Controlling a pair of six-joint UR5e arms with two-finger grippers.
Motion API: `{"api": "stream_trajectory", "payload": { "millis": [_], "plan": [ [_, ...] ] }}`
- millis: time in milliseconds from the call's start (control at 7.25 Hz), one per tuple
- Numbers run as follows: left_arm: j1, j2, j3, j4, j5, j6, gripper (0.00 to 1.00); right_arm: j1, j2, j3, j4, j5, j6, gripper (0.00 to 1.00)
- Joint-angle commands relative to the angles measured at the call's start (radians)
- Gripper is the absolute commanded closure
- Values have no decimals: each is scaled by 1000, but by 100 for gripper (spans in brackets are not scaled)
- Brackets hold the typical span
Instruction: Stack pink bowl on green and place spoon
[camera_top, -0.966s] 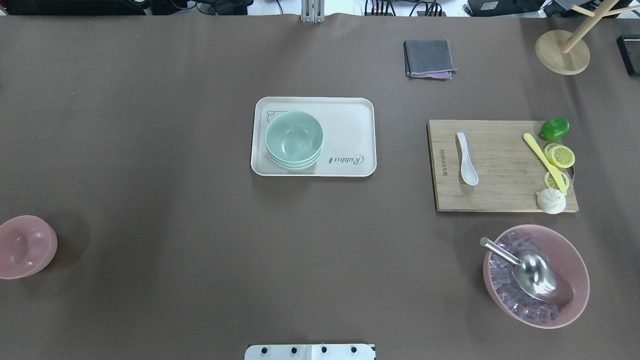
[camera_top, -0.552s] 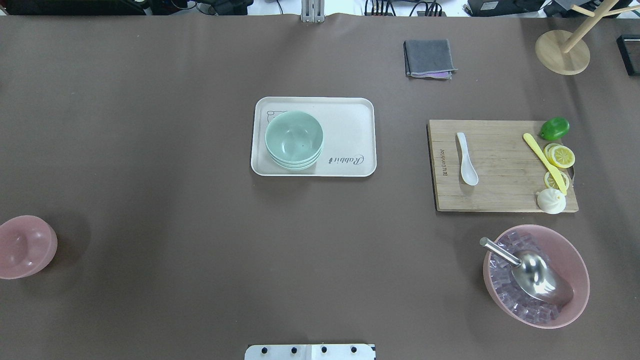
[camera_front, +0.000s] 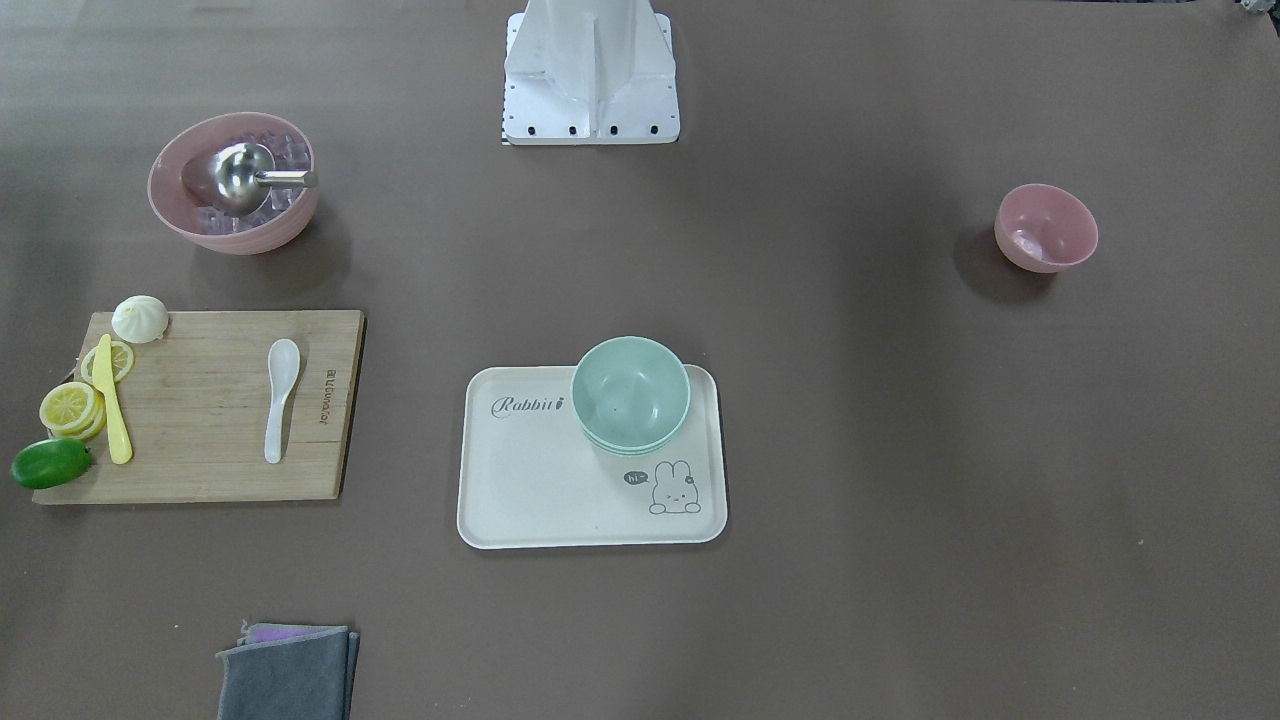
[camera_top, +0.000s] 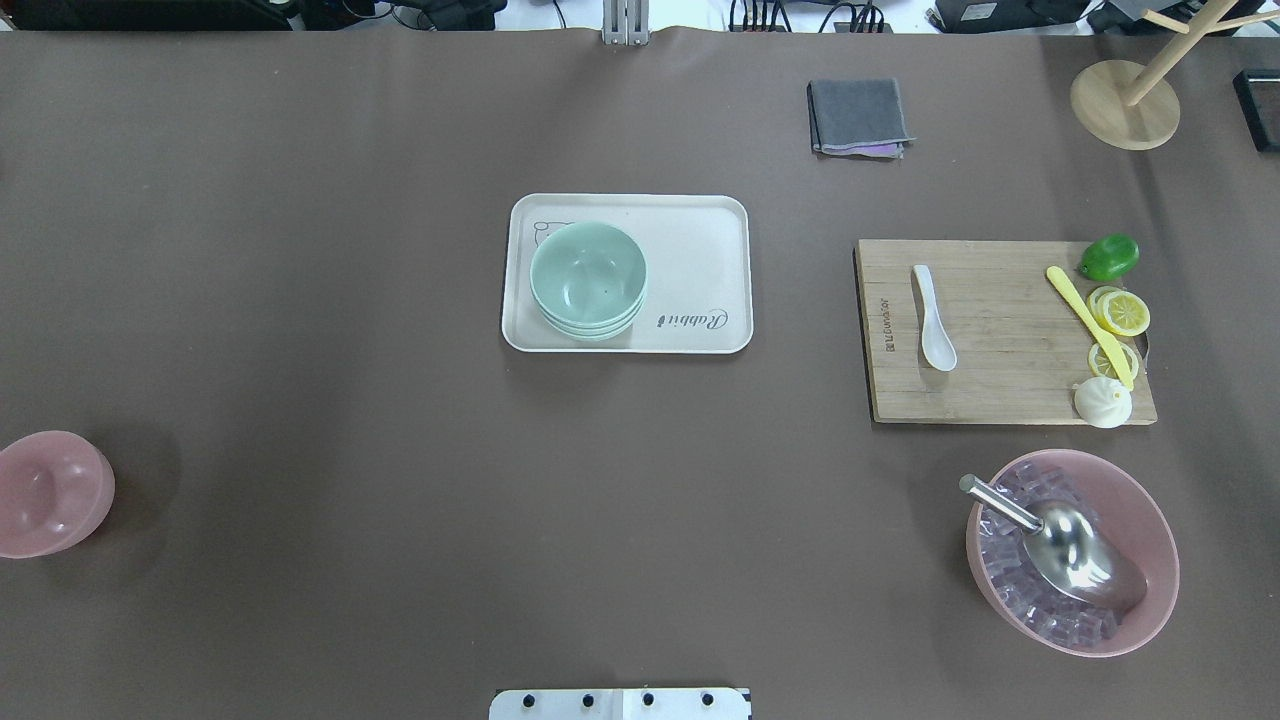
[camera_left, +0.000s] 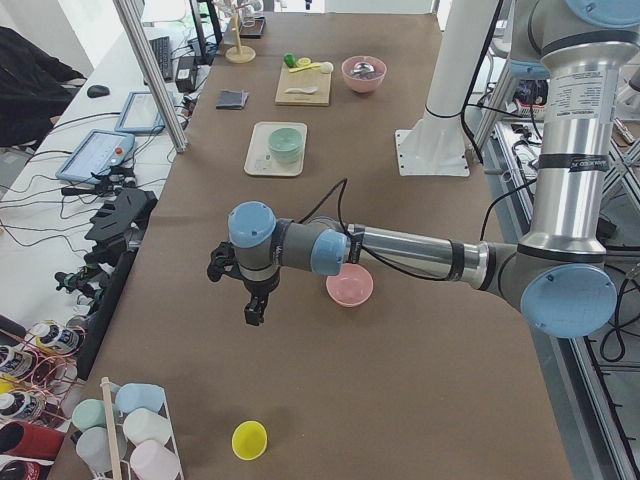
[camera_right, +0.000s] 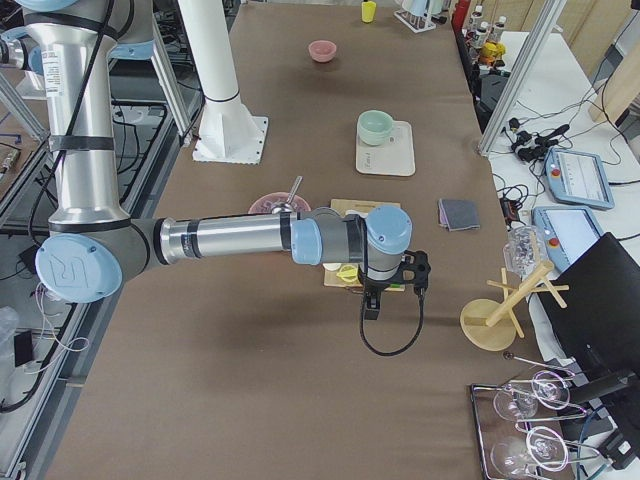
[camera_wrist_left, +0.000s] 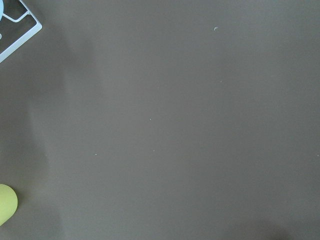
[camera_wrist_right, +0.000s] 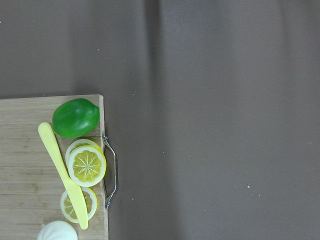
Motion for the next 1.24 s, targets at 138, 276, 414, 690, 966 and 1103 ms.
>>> {"api": "stream_trajectory", "payload": {
  "millis": [138, 276, 414, 690, 966, 1103],
  "plan": [
    [37, 62, -5, -64, -32, -107, 2, 0, -5, 7, 2, 2, 0, 0],
    [52, 150, -2, -224, -70, -228, 3, 0, -6, 13, 2, 2, 2, 0],
    [104, 234, -2, -427, -75, -394, 3, 0, -9, 23, 2, 1, 5, 0],
    [269, 335, -1, -737, -73, -698, 3, -2, -9, 28, 2, -1, 18, 0],
    [354, 352, 10, -776, -64, -755, 7, -2, -9, 26, 2, 1, 20, 0],
    [382, 356, 15, -776, -64, -763, 12, -2, -9, 25, 2, -1, 22, 0]
  ]
}}
